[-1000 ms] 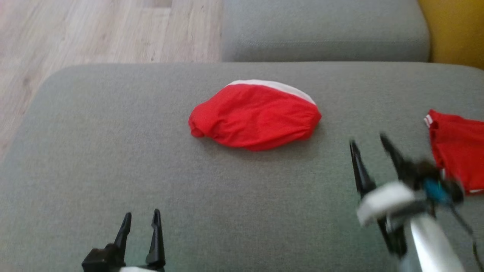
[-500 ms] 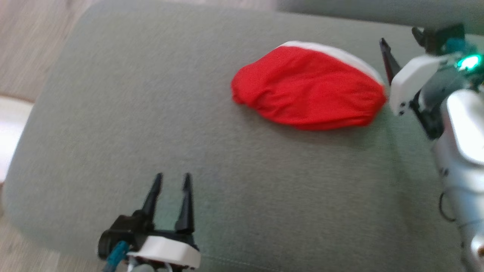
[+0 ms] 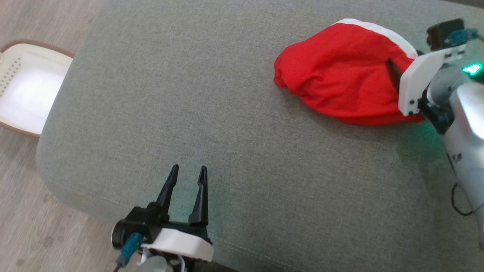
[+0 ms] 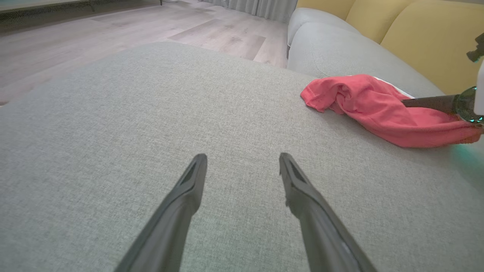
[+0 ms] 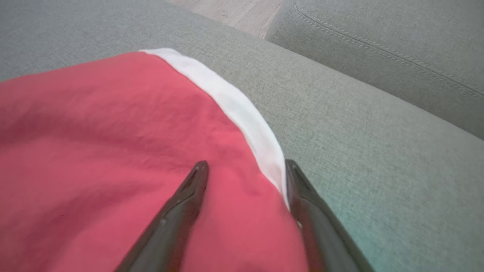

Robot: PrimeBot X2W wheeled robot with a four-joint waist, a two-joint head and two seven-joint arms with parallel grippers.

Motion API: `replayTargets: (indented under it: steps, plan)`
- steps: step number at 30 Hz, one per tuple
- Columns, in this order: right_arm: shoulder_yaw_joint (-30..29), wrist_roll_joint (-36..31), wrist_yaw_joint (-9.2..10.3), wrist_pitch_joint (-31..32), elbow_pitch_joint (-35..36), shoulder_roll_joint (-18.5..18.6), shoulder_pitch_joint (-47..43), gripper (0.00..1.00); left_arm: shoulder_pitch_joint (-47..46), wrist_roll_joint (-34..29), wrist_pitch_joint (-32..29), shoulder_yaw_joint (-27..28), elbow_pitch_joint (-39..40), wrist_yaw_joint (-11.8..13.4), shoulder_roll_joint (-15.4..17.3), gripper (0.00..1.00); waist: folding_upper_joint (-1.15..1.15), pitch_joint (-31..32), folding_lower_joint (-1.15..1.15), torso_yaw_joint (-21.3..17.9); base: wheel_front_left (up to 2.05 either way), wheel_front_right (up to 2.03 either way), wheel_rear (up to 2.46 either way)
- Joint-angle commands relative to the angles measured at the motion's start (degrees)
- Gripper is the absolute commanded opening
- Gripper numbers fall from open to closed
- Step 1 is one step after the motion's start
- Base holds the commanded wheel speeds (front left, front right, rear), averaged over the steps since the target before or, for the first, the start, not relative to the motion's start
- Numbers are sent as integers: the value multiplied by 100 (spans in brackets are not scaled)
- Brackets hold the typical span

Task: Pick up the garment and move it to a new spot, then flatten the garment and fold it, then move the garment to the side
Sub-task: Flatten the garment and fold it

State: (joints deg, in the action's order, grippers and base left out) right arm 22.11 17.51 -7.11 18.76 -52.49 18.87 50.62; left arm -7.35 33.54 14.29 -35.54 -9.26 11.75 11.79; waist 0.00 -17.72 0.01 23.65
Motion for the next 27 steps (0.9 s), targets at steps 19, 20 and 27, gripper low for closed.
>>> replayTargets:
  steps: [19, 20, 27]
  plan:
    - [1208, 772, -37, -1105, 229, -106, 458, 0, -165, -158, 70, 296, 48, -34, 50, 100, 0, 322, -1, -503, 0, 0, 0]
    - [1307, 792, -37, -1219, 324, -123, 431, 0, -153, -159, 70, 306, 51, -24, 68, 100, 0, 382, -1, -551, 0, 0, 0]
    - [2010, 673, -37, -1978, 1180, -213, -175, 0, 0, -125, 18, 413, 126, 101, 249, 100, 0, 847, -1, -923, 0, 0, 0]
